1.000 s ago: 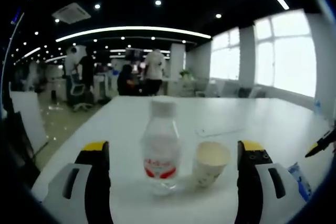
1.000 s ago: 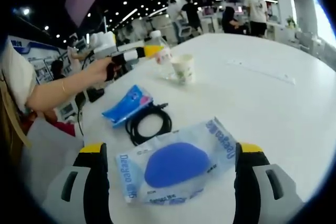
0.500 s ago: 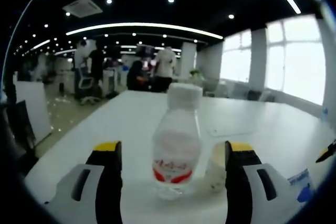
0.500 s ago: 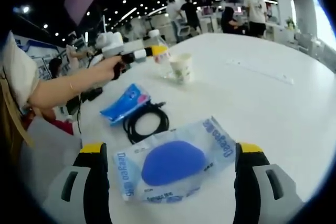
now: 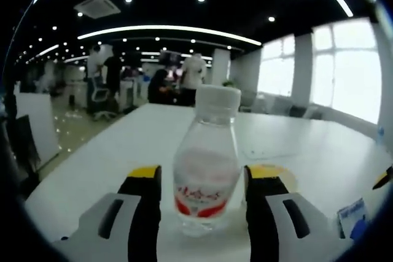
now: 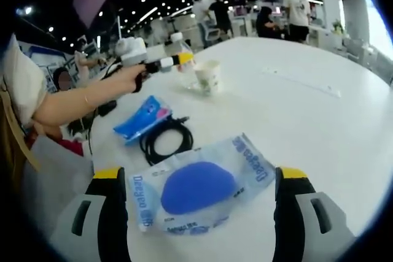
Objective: Arrange the tabletop items into an orderly group along one side of the table until the central work area is clear of visible clutter.
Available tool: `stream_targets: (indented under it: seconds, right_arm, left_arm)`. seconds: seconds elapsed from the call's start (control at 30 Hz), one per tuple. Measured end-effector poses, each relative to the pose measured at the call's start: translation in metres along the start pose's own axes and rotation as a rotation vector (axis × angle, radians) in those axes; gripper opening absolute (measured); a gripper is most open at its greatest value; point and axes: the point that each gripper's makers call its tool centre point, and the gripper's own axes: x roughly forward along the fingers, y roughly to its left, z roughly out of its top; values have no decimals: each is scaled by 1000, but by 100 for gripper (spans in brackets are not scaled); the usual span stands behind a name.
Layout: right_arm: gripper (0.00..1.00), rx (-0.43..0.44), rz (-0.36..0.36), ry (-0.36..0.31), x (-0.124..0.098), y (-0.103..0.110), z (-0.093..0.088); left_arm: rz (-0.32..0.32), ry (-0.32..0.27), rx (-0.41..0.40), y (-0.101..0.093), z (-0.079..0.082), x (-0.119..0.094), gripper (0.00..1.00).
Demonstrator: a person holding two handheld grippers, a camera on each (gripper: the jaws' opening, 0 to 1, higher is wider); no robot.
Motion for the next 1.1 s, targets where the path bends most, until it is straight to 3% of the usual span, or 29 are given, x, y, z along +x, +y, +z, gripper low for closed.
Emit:
stream_targets:
  seconds: [0.27, 0.5, 0.67, 0.9, 1.1]
  right_arm:
    - [99, -12, 6, 16, 2, 3, -3]
    - [99, -20, -9, 14, 2, -1, -2]
    - [99, -22, -10, 17, 2, 0, -3]
    - [99, -23, -7, 14, 3, 1, -2]
    - [99, -27, -10, 17, 2, -1, -2]
  left_arm:
    - [-12, -4, 12, -5, 0, 2, 39]
    - [8, -15, 30, -3, 1, 1, 38]
    - [60, -31, -2, 3, 4, 0, 37]
    - [98, -47, 58, -1, 6, -1, 36]
    - [145, -57, 46, 1, 5, -3, 36]
